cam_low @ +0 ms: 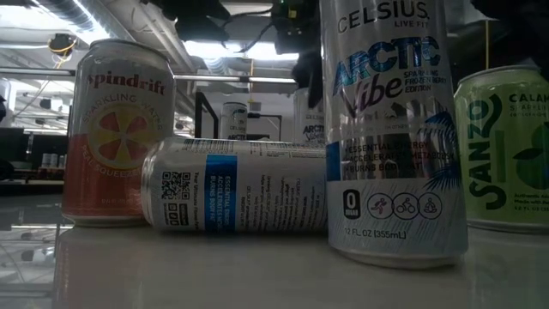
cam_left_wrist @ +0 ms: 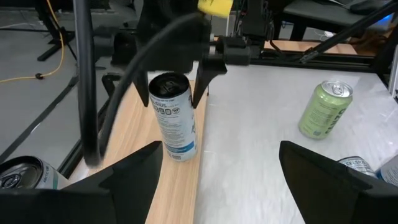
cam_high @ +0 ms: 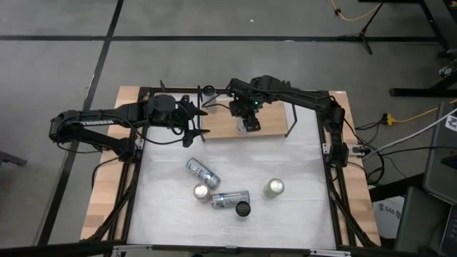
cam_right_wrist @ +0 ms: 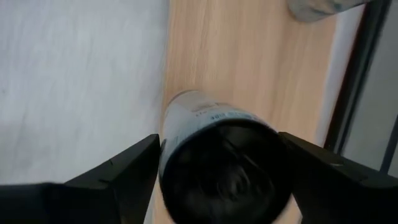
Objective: Place canned beverage on shelf
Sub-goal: Put the white-blue soda can aligned with the other white-blue soda can on the shelf
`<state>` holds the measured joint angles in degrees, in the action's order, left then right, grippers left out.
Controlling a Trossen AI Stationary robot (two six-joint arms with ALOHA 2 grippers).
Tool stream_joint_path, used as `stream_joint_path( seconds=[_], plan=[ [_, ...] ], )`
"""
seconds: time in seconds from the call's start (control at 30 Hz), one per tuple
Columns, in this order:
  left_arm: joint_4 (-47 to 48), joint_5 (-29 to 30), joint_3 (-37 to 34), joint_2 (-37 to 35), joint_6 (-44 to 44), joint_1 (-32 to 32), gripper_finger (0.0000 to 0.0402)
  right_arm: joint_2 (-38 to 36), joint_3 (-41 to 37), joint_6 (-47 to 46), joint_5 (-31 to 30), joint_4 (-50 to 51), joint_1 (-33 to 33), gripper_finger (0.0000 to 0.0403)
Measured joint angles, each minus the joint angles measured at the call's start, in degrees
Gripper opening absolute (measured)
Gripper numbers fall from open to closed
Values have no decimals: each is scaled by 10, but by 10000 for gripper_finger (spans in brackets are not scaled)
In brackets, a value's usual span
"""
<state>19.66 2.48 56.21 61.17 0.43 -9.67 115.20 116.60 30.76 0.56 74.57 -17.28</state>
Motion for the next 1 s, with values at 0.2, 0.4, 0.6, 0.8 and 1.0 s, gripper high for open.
stream_joint_path(
  seconds=[0.2, 0.4, 0.6, 0.8, 1.0],
  plan=[
    [-9, 0, 0, 0, 0, 0, 315, -33, 0, 0, 0, 1, 0, 312],
    [-67, 0, 0, 0, -3, 0, 315, -80, 0, -5, 0, 22, 0, 312],
    [-180, 0, 0, 38, -14, 0, 315, -145, 0, -27, 0, 67, 0, 312],
    [-244, 0, 24, 118, -16, -6, 315, -220, -28, -52, 15, 60, 0, 312],
    [-246, 0, 96, 206, -14, -12, 315, -310, -132, -81, 20, 14, 0, 312]
  ],
)
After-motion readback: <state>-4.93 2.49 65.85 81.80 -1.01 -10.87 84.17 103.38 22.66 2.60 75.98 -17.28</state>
